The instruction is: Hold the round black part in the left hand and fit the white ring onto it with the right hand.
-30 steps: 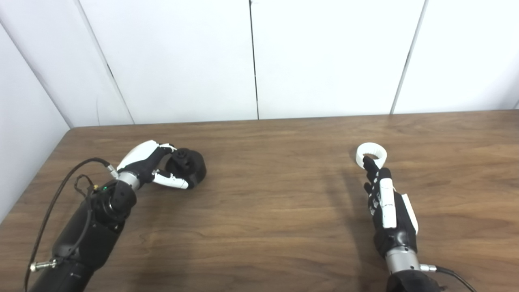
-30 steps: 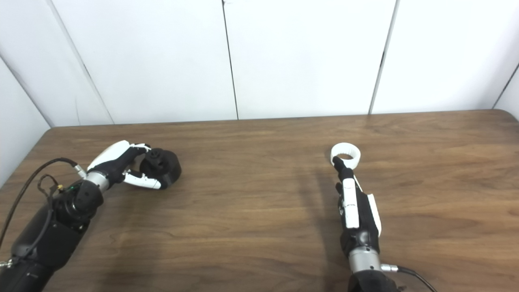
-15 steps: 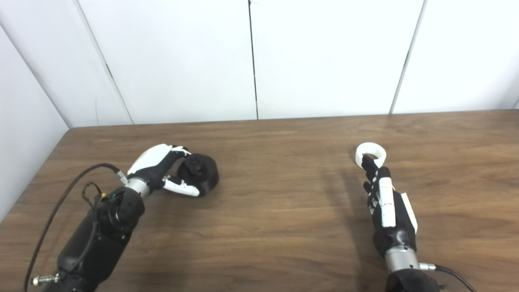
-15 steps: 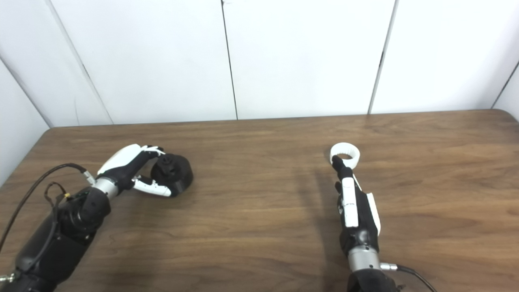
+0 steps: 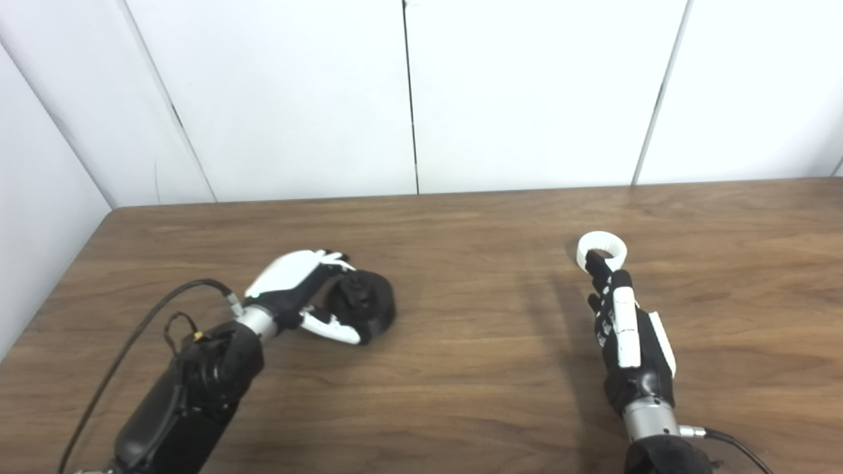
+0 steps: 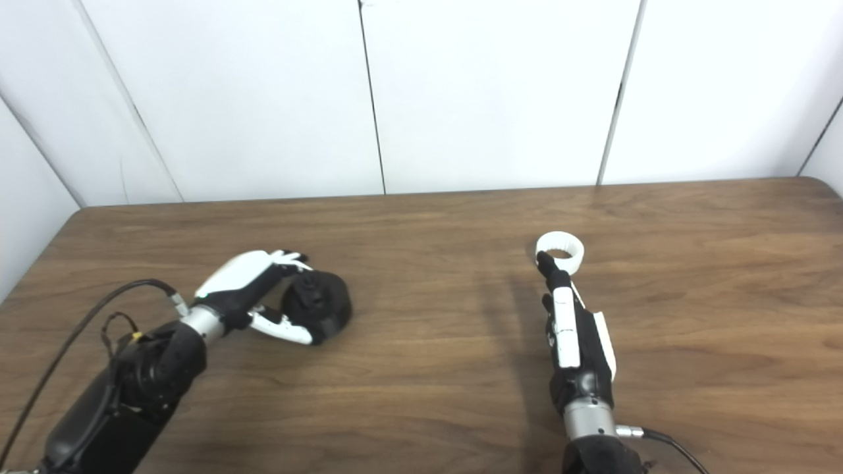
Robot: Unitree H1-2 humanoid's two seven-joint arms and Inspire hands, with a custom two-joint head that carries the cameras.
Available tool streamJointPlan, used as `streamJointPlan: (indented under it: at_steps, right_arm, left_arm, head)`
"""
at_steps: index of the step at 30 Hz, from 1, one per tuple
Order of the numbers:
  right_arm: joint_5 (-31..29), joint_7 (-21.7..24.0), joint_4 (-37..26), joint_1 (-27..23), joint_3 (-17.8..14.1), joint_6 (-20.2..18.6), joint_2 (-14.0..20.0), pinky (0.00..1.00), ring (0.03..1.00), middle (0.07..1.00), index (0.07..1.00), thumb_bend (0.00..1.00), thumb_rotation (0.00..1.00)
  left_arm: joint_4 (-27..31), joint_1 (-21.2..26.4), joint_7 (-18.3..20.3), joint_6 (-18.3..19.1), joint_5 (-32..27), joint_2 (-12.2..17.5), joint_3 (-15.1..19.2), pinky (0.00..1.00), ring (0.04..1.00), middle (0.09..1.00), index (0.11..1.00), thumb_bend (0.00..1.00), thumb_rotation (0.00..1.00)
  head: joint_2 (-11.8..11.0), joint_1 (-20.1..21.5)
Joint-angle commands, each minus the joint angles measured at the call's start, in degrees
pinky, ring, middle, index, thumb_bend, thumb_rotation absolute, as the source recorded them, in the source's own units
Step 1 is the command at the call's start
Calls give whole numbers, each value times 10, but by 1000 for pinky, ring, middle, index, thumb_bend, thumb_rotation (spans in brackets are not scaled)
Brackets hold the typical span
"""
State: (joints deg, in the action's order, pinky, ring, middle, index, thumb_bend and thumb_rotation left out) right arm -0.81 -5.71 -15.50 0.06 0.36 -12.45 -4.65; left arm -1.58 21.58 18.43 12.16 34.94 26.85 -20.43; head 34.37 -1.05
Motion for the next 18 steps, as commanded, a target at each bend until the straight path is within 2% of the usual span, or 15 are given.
streamJointPlan:
  at_steps: [1, 18]
  right_arm:
    - [6, 5, -17, -17, 5, 14, -2, 1000, 1000, 940, 896, 590, 1000]
    - [5, 3, -23, -16, 5, 9, -6, 1000, 1000, 944, 901, 593, 1000]
  left_arm:
    - [24, 13, -2, -10, 14, 5, 2, 886, 1000, 959, 733, 912, 383]
    - [63, -14, 24, -26, 33, -38, -31, 902, 1000, 966, 730, 930, 398]
  head:
    - [1, -1]
    - [4, 4]
